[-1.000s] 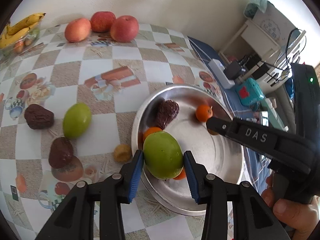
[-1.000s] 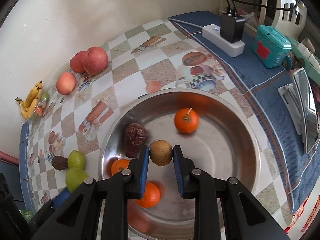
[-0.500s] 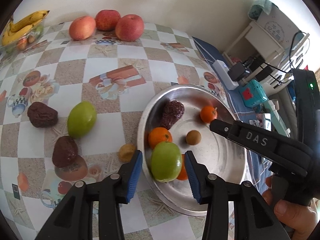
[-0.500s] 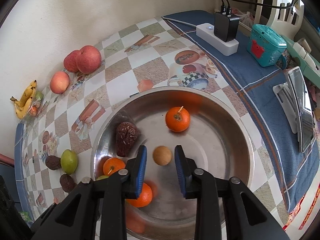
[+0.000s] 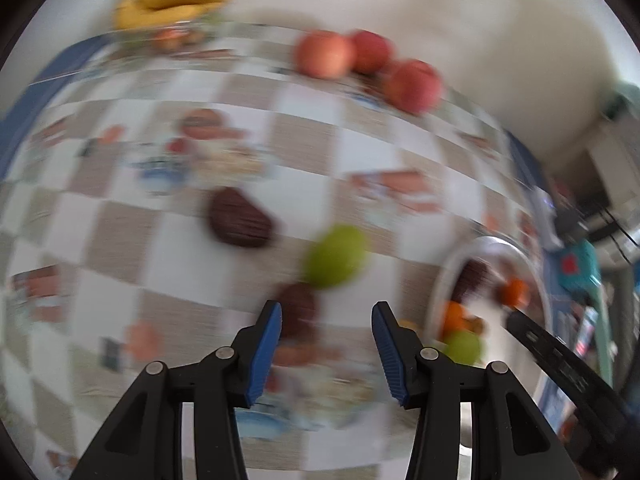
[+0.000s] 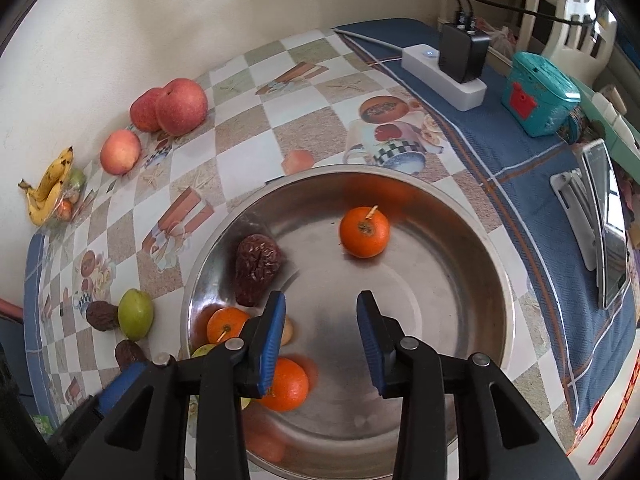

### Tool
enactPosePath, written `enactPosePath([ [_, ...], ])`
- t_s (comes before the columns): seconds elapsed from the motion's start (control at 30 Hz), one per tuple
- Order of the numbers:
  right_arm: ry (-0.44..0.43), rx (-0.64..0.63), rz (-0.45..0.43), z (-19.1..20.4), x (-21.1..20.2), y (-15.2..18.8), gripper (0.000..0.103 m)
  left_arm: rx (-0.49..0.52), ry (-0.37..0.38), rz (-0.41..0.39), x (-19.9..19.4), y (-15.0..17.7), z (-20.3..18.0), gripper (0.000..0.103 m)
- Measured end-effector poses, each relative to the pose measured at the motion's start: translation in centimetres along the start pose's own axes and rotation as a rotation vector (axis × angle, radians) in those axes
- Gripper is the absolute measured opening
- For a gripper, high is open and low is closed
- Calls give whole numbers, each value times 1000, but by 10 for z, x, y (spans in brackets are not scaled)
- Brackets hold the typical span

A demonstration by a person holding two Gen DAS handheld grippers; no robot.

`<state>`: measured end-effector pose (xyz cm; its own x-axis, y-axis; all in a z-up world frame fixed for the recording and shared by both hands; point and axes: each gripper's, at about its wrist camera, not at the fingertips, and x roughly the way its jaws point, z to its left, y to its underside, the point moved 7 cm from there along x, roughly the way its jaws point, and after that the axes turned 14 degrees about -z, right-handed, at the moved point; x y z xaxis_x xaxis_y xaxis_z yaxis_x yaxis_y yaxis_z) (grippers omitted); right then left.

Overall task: Organize fruits
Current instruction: 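Carry the kiwi and green jujube over the steel bowl and open both tools, then move both open tools back toward the loose dates and jujube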

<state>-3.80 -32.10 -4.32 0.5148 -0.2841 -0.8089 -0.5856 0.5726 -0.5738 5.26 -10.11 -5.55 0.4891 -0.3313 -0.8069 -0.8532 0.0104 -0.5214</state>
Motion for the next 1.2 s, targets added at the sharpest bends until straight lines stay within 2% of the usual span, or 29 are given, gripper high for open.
enactPosePath([
  [0.1, -4, -52, 1, 13, 0, 2, 38, -55, -75, -11, -2, -7, 30, 51],
  [0.27, -72, -113, -7, 43, -5, 5, 38, -149, -91, -41, -13, -19, 65, 51],
  [0.4, -121, -169, -31, 66, -13, 7, 38, -168, -136, -79, -21, -30, 80, 51],
  [0.53, -163, -208, -50, 86, -20, 7, 38, -189, -133, -79, -21, -32, 86, 52],
  [0.6, -171, -225, -55, 92, -21, 8, 38, -185, -142, -63, -18, -30, 86, 70],
  [0.63, -175, -230, -53, 95, -21, 9, 38, -181, -156, -48, -15, -27, 87, 83],
  [0.67, -180, -233, -49, 96, -20, 10, 38, -177, -166, -39, -13, -25, 87, 90],
  [0.7, -183, -237, -41, 98, -18, 11, 39, -170, -175, -30, -10, -23, 87, 93],
  [0.77, -176, -249, -32, 99, -13, 14, 60, -152, -206, -18, -7, -19, 89, 100],
  [0.8, -170, -252, -35, 99, -12, 15, 78, -147, -219, -17, -6, -18, 90, 102],
  [0.83, -164, -258, -39, 100, -11, 15, 89, -144, -227, -20, -4, -17, 92, 103],
  [1.0, -107, -304, -43, 95, -3, 19, 97, -151, -224, -7, 2, -13, 93, 103],
  [1.2, -56, -311, -3, 84, 9, 27, 97, -100, -195, -17, 11, -11, 80, 103],
])
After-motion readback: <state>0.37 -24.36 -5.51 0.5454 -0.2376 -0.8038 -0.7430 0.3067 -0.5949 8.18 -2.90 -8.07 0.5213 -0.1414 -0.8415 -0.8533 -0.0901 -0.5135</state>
